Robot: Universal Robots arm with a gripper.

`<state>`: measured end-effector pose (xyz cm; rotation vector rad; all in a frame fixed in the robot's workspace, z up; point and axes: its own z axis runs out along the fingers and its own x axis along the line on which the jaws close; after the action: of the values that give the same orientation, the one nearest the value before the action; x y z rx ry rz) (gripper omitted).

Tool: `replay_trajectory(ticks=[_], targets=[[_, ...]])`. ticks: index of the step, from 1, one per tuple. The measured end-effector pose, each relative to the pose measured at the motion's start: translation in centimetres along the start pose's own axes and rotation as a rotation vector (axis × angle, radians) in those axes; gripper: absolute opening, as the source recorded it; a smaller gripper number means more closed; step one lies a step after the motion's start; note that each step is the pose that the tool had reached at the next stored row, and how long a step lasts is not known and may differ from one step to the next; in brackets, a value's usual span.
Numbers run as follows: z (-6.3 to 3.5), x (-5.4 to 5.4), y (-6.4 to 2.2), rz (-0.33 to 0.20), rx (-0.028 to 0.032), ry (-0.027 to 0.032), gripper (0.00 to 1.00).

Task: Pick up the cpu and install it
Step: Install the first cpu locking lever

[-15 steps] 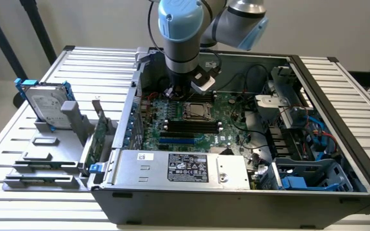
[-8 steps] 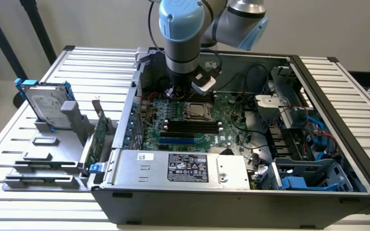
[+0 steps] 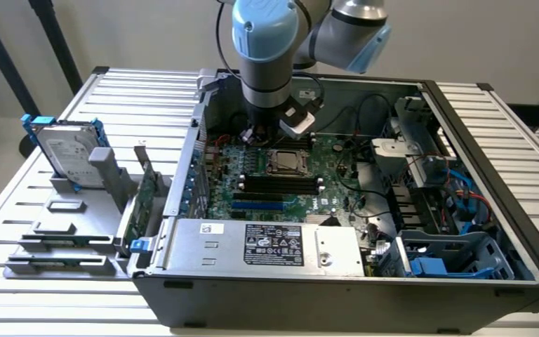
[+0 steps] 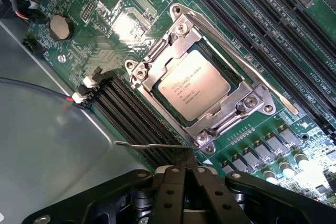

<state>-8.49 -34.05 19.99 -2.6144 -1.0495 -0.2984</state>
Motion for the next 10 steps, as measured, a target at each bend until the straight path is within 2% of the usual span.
replay_trajectory(ticks=[10], targets=[[0.00, 0.25, 0.38, 0.000, 0.0000, 0.0000, 0.11]])
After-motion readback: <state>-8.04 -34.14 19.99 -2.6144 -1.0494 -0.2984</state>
